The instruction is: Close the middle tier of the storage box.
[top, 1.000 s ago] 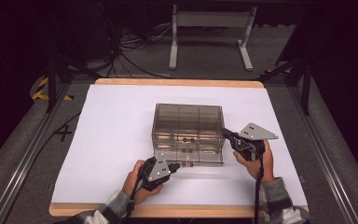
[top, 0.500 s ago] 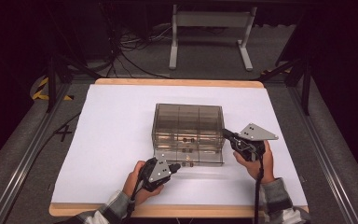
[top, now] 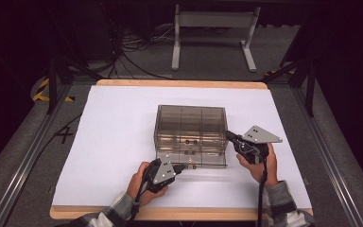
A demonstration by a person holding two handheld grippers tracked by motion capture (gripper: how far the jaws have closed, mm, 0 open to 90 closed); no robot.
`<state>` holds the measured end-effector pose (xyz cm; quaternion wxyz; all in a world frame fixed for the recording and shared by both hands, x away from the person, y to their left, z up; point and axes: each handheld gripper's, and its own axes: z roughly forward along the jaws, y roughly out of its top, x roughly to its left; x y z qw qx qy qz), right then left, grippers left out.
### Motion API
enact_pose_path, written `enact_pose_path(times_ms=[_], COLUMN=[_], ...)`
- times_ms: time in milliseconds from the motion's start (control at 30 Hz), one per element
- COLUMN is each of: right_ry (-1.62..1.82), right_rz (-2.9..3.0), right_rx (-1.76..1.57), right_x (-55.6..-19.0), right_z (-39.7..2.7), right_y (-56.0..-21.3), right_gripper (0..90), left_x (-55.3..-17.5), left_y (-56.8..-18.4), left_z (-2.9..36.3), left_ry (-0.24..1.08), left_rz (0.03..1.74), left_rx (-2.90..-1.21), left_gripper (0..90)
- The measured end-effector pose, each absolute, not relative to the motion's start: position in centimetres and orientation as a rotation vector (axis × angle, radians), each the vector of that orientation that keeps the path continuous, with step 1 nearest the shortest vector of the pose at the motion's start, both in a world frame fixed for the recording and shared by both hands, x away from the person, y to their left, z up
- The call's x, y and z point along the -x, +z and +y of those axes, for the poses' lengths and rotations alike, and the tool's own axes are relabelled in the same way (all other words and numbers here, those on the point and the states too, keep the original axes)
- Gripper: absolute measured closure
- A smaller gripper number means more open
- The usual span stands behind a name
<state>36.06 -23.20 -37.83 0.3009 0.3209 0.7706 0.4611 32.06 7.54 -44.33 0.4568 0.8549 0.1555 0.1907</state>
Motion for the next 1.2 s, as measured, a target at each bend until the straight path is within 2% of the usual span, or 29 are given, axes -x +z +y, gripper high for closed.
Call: enact_pose_path(times_ms=[1200], right_ry=[1.222], right_rz=[2.046], right_rx=[-0.847], right_x=[-35.86], right_z=[-23.17], right_y=[-37.85], right_gripper=[90.0], left_x=[-32.84], left_y=[-44.14], left_z=[7.29], left_ry=[0.498], left_rz=[0.395], left_rx=[-2.112], left_gripper=[89.8])
